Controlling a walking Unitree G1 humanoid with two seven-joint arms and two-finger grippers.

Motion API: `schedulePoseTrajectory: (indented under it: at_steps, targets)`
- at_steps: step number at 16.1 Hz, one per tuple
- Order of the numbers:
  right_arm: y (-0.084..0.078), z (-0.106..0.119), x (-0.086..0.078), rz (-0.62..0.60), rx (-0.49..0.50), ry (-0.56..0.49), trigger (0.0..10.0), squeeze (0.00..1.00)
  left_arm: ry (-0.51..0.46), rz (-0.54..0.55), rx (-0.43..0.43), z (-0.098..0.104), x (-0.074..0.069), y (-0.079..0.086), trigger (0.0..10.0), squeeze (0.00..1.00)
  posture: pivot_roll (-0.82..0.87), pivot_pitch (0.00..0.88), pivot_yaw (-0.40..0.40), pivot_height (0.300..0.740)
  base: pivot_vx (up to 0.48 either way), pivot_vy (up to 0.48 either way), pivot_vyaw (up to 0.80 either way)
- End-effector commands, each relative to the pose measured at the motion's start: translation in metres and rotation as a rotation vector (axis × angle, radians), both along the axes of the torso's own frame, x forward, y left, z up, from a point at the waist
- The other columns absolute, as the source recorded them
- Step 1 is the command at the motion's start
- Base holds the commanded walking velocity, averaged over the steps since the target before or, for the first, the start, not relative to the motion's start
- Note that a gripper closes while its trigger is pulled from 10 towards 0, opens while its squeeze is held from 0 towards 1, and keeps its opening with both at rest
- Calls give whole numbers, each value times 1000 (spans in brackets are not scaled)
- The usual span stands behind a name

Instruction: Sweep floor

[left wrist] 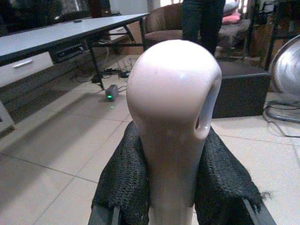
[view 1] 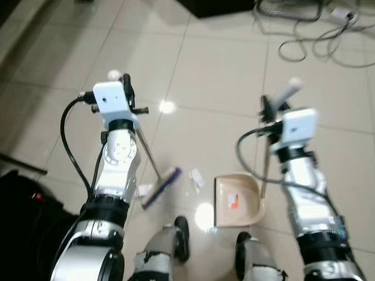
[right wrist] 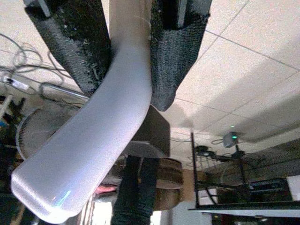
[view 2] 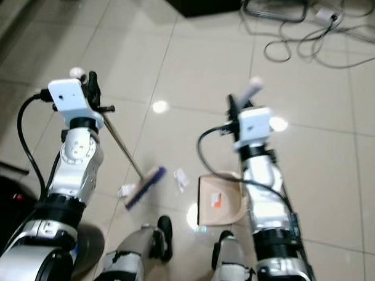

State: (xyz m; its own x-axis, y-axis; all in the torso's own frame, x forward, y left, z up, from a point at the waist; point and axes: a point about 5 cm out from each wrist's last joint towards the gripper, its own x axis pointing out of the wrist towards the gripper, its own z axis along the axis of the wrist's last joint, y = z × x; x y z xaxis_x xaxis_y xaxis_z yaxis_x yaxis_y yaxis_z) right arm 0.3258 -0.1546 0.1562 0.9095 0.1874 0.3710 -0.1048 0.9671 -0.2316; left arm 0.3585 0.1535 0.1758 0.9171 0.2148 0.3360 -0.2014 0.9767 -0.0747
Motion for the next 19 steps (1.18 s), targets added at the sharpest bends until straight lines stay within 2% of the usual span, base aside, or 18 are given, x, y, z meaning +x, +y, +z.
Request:
schedulePoseTrajectory:
  at_steps: [1,3,5,8,10,12,15,17,19]
  targets:
    - [12,1,1,21,-22,-40,10000,0,-45,32,4,4,0,1,10000,0,175,419,165,740,0,0,0]
    - [20,-2,2,15,-19,-54,10000,0,-54,39,4,3,2,-4,10000,0,176,420,180,740,0,0,0]
    - [27,-5,3,-37,-41,-72,10000,0,-50,32,-5,4,8,-17,10000,0,179,418,192,740,0,0,0]
    - [14,2,0,-88,-85,-151,10000,0,-71,6,-26,10,14,-29,10000,0,175,421,195,740,0,0,0]
    - [5,10,1,-107,-135,-227,10000,0,-78,7,-33,12,16,-32,10000,0,177,423,196,740,0,0,0]
    - [4,14,2,-113,-135,-254,10000,0,-80,12,-36,12,16,-31,10000,0,184,425,198,740,0,0,0]
    - [17,7,3,-78,-106,-245,10000,0,-75,8,-36,9,16,-33,10000,0,195,423,203,740,0,0,0]
    - [32,-7,2,-64,-37,-198,10000,0,-64,8,-61,6,16,-36,10000,0,208,419,211,740,0,0,0]
    - [38,-9,1,-60,-3,-186,10000,0,-62,0,-63,5,16,-39,10000,0,208,419,211,740,0,0,0]
